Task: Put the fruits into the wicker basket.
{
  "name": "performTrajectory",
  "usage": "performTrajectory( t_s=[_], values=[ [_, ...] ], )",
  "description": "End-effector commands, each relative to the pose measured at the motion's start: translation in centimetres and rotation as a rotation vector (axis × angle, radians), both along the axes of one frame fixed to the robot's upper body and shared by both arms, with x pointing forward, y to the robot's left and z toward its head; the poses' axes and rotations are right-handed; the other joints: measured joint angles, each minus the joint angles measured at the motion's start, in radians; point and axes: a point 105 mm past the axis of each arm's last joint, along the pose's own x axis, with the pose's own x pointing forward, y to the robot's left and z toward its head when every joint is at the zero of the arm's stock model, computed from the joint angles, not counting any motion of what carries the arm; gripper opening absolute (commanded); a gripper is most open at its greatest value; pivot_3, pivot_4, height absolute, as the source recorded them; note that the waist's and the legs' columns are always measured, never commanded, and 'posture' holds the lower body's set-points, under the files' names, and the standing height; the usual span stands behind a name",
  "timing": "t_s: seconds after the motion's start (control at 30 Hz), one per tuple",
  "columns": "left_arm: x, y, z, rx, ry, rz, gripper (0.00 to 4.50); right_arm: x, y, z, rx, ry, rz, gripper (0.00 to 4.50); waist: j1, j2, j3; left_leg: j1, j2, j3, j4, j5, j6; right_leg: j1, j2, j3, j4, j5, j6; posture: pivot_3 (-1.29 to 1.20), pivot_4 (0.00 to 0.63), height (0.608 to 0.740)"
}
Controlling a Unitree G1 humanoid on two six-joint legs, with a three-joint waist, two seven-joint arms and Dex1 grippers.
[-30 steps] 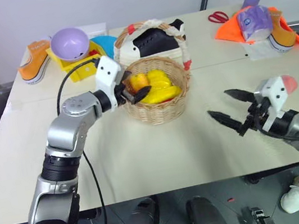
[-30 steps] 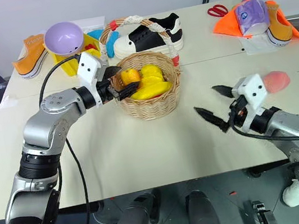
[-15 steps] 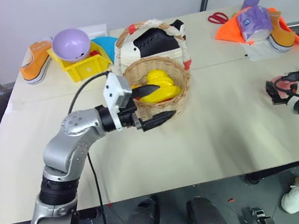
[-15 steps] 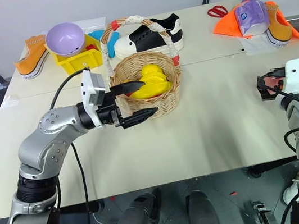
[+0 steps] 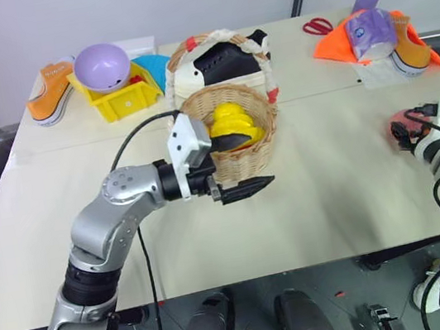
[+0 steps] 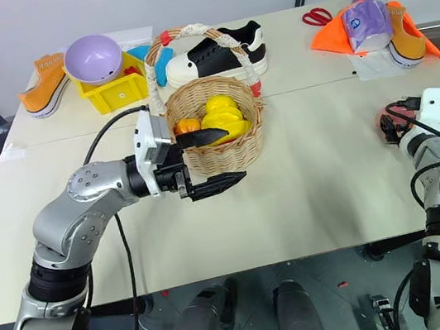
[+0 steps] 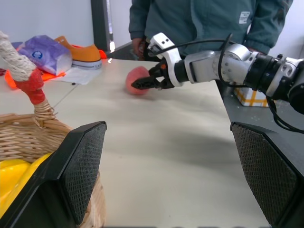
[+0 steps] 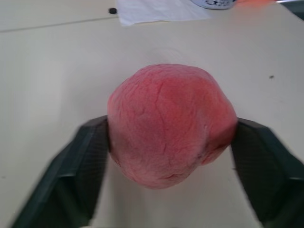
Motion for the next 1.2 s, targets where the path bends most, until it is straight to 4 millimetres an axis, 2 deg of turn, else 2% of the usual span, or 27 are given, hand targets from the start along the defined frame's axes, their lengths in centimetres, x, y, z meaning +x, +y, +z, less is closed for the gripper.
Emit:
performTrajectory(
  t_s=[0.03, 0.1, 0.13, 0.17, 0.23, 0.3, 0.37, 0.4, 0.47, 0.57, 0.7, 0.8, 0.83, 0.87, 0.93, 1.07, 1.2],
  values=[
    [0.2, 0.8, 0.7, -0.001, -0.044, 0.041, 4.5, -0.1, 0.8, 2.7, -0.061, -0.088, 0.056, 2.81, 0.0, 0.0, 0.0, 0.0, 0.0, 0.0, 0.0, 0.0, 0.0, 0.0, 0.0, 0.0, 0.0, 0.0, 0.0, 0.0, 0.15, 0.74],
    [1.0, 2.1, 0.5, -0.002, -0.047, 0.109, 4.5, -0.4, 3.1, 4.1, -0.179, -0.098, 0.183, 2.78, 0.0, 0.001, 0.0, 0.0, 0.0, 0.0, 0.0, 0.0, 0.0, -0.001, 0.0, 0.0, 0.0, 0.0, 0.0, 0.0, 0.15, 0.74],
    [1.5, 3.0, 0.3, -0.001, -0.046, 0.153, 4.5, -0.7, 5.0, 4.9, -0.239, -0.111, 0.282, 2.78, -0.003, 0.001, 0.0, 0.0, 0.0, 0.0, -0.001, 0.0, 0.0, -0.001, 0.0, 0.001, 0.0, 0.0, 0.0, 0.0, 0.15, 0.74],
    [2.1, 4.3, -0.1, 0.006, -0.039, 0.207, 4.5, -1.3, 7.6, 5.9, -0.278, -0.142, 0.423, 2.78, -0.005, 0.002, 0.0, 0.0, 0.0, 0.0, -0.001, 0.0, 0.0, -0.001, 0.0, 0.001, 0.0, 0.0, 0.0, 0.0, 0.15, 0.74],
    [3.1, 7.7, -0.9, 0.011, -0.02, 0.324, 4.5, -4.2, 15.1, 8.1, -0.281, -0.23, 0.811, 2.78, -0.017, 0.006, 0.0, -0.001, 0.001, 0.0, -0.003, 0.0, 0.0, -0.003, 0.0, 0.002, 0.0, 0.0, 0.0, 0.0, 0.15, 0.74],
    [3.3, 9.6, -1.3, 0.018, -0.021, 0.375, 4.5, -6.6, 19.3, 9.1, -0.235, -0.262, 1.031, 2.78, -0.025, 0.006, 0.0, 0.0, 0.002, 0.001, -0.005, 0.0, 0.0, -0.004, 0.0, 0.002, 0.0, 0.0, 0.001, 0.0, 0.15, 0.74],
    [3.3, 11.0, -1.5, 0.027, -0.032, 0.399, 4.5, -7.5, 22.4, 9.8, -0.18, -0.286, 1.154, 2.78, -0.021, 0.006, 0.0, 0.0, 0.004, 0.001, -0.006, -0.001, 0.0, -0.004, 0.002, 0.002, 0.0, 0.0, 0.0, 0.0, 0.15, 0.74],
    [3.2, 11.6, -1.7, 0.03, -0.037, 0.412, 4.5, -7.4, 24.0, 10.2, -0.164, -0.301, 1.188, 2.78, -0.021, 0.006, 0.0, 0.0, 0.004, 0.001, -0.005, -0.001, 0.0, -0.004, 0.002, 0.002, -0.001, -0.001, -0.001, 0.0, 0.15, 0.74],
    [3.1, 12.4, -1.9, 0.045, -0.053, 0.421, 4.5, -5.8, 26.5, 10.6, -0.175, -0.313, 1.189, 2.78, -0.02, 0.005, 0.0, 0.001, 0.004, 0.001, -0.003, -0.002, -0.002, -0.004, 0.002, 0.002, -0.003, -0.001, -0.005, 0.0, 0.15, 0.74],
    [2.8, 12.5, -1.7, 0.033, -0.067, 0.417, 4.5, -2.6, 29.5, 10.6, -0.157, -0.302, 1.124, 2.78, -0.013, 0.005, 0.0, 0.001, 0.004, 0.001, -0.001, -0.002, -0.002, -0.004, 0.002, 0.003, -0.003, -0.001, -0.007, 0.0, 0.15, 0.74],
    [2.4, 11.8, -1.6, 0.019, -0.068, 0.401, 4.5, 1.1, 31.5, 9.8, -0.122, -0.259, 1.017, 2.78, 0.001, 0.005, 0.0, 0.0, 0.004, 0.001, -0.003, -0.002, -0.003, -0.007, 0.004, 0.003, -0.003, 0.0, -0.006, 0.0, 0.15, 0.74],
    [2.2, 11.3, -1.6, 0.017, -0.068, 0.397, 4.5, 2.0, 32.2, 9.4, -0.107, -0.254, 1.002, 2.78, 0.005, 0.005, 0.0, 0.0, 0.003, 0.001, -0.007, -0.001, -0.003, -0.009, 0.004, 0.004, -0.002, 0.002, -0.003, 0.0, 0.15, 0.74],
    [2.1, 11.2, -1.6, 0.016, -0.067, 0.397, 4.5, 1.9, 32.4, 9.4, -0.119, -0.26, 1.011, 3.27, 0.005, 0.005, 0.0, 0.0, 0.003, 0.001, -0.009, 0.0, -0.002, -0.01, 0.005, 0.005, -0.002, 0.002, -0.002, 0.0, 0.15, 0.74],
    [2.1, 11.0, -1.6, 0.015, -0.067, 0.396, 4.5, 1.7, 32.5, 9.6, -0.132, -0.273, 1.02, 3.83, 0.005, 0.005, 0.0, 0.0, 0.003, 0.001, -0.01, 0.001, -0.002, -0.01, 0.005, 0.005, -0.002, 0.003, 0.0, 0.0, 0.15, 0.74],
    [1.9, 10.8, -1.6, 0.008, -0.065, 0.396, 4.5, 0.9, 32.6, 10.2, -0.196, -0.324, 1.038, 4.45, 0.0, 0.005, 0.0, 0.0, 0.003, 0.001, -0.012, 0.001, -0.003, -0.012, 0.005, 0.005, -0.002, 0.003, 0.0, 0.0, 0.15, 0.74],
    [1.7, 10.4, -1.5, 0.002, -0.063, 0.39, 4.5, -3.2, 31.0, 11.8, -0.227, -0.411, 1.182, 4.45, 0.002, 0.005, 0.0, 0.0, 0.004, 0.001, -0.013, 0.001, -0.004, -0.012, 0.005, 0.006, -0.002, 0.003, 0.0, 0.0, 0.15, 0.74],
    [1.5, 9.8, -1.5, -0.012, -0.061, 0.372, 4.5, -5.1, 28.1, 11.6, -0.24, -0.376, 1.183, 4.45, 0.004, 0.004, 0.0, 0.001, 0.004, 0.001, -0.012, 0.001, -0.003, -0.01, 0.004, 0.006, -0.002, 0.003, 0.0, 0.0, 0.15, 0.74]
  ],
)
